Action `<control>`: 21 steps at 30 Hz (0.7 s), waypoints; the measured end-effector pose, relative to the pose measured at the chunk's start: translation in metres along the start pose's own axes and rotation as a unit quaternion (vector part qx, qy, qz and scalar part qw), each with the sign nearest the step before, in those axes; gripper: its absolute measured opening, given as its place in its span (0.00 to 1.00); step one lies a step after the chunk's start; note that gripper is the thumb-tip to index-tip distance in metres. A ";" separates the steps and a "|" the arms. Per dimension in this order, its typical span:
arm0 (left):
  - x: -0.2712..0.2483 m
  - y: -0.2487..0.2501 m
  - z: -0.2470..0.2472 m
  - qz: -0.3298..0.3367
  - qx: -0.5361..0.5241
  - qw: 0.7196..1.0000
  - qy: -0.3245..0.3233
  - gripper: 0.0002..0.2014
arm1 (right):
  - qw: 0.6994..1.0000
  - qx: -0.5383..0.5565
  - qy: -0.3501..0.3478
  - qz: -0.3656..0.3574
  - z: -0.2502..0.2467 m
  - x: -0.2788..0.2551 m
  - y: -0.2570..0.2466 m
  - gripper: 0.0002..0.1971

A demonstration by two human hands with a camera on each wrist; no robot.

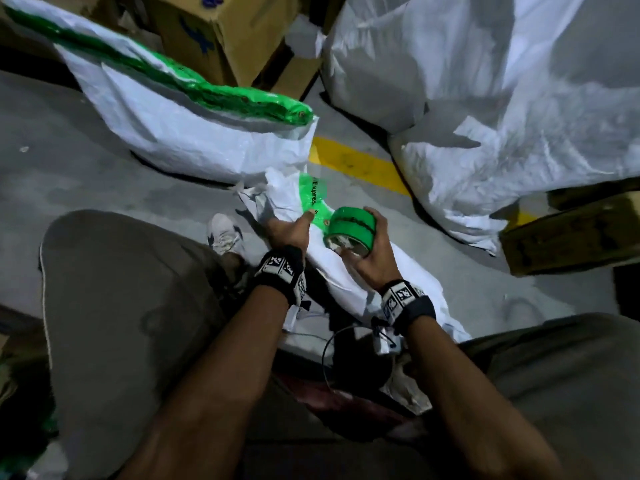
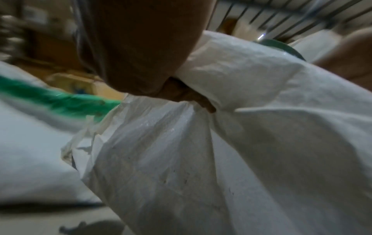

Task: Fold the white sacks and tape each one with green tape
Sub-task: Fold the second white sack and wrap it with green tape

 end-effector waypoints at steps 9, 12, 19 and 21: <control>-0.091 0.088 0.105 0.080 0.028 0.973 -0.213 0.18 | 0.983 -0.089 0.140 -0.076 -0.123 -0.042 -0.060 0.43; -0.110 0.129 0.131 0.087 0.043 0.959 -0.266 0.16 | 0.974 -0.107 0.163 -0.118 -0.152 -0.042 -0.089 0.43; -0.085 0.150 0.184 0.051 0.125 0.929 -0.344 0.41 | 0.966 -0.132 0.164 -0.153 -0.163 -0.049 -0.143 0.40; -0.058 0.123 0.200 0.025 0.153 0.916 -0.370 0.43 | 0.967 -0.143 0.160 -0.138 -0.162 -0.054 -0.139 0.41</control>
Point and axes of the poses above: each hand's wrist, its own x-axis towards the middle knuckle, its own z-axis out of the palm, y = z × x, the point moved 9 cm from there along x, towards the middle knuckle, and after that the axes turned 1 degree about y, right-handed, at the moved point
